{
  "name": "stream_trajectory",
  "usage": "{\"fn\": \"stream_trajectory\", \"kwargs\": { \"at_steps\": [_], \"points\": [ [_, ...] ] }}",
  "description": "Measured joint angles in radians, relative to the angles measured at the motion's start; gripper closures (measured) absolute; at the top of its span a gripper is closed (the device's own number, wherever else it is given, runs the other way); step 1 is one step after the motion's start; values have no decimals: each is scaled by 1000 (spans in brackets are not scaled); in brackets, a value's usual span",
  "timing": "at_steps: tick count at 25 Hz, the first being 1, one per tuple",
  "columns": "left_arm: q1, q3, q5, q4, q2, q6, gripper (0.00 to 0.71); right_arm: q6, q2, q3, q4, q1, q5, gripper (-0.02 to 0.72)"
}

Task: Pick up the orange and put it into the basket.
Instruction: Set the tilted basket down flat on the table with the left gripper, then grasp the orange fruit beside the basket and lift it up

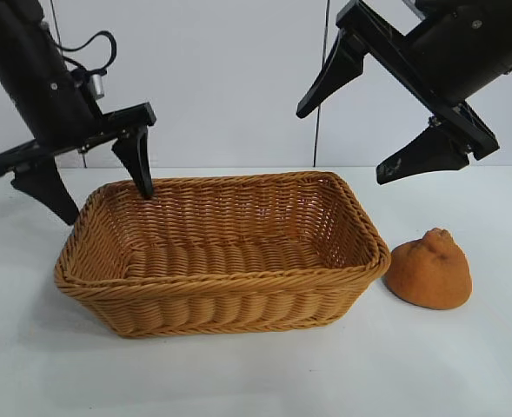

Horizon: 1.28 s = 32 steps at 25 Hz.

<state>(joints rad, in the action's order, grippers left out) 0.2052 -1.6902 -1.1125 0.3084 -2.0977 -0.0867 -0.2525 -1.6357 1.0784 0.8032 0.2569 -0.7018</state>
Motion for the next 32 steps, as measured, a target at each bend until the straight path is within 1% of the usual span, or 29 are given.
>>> {"fn": "stream_trajectory", "kwargs": {
  "at_steps": [3, 5, 12, 14, 16, 19, 22, 24, 28, 32],
  "points": [
    [-13, -80, -59, -77, 5, -7, 98, 0, 0, 0, 0, 0, 0, 23],
    [-31, -110, -79, -117, 6, -12, 98, 0, 0, 0, 0, 0, 0, 23],
    [-113, -117, -99, -295, 6, -13, 98, 0, 0, 0, 0, 0, 0, 23],
    [-138, -116, -99, -316, 8, -14, 98, 0, 0, 0, 0, 0, 0, 23],
    [-151, -113, -100, -322, 16, -14, 98, 0, 0, 0, 0, 0, 0, 23],
    [-156, -100, -99, -323, 43, -13, 98, 0, 0, 0, 0, 0, 0, 23],
    [-156, -50, -100, -323, 90, -5, 98, 0, 0, 0, 0, 0, 0, 23],
    [-156, 10, -99, -324, 129, 1, 98, 0, 0, 0, -1, 0, 0, 23],
    [-156, 156, -100, -338, 233, 21, 98, 0, 0, 0, -3, 0, 0, 23],
    [-156, 322, -100, -341, 373, 33, 98, 0, 0, 0, -3, 0, 0, 23]
  ]
}}
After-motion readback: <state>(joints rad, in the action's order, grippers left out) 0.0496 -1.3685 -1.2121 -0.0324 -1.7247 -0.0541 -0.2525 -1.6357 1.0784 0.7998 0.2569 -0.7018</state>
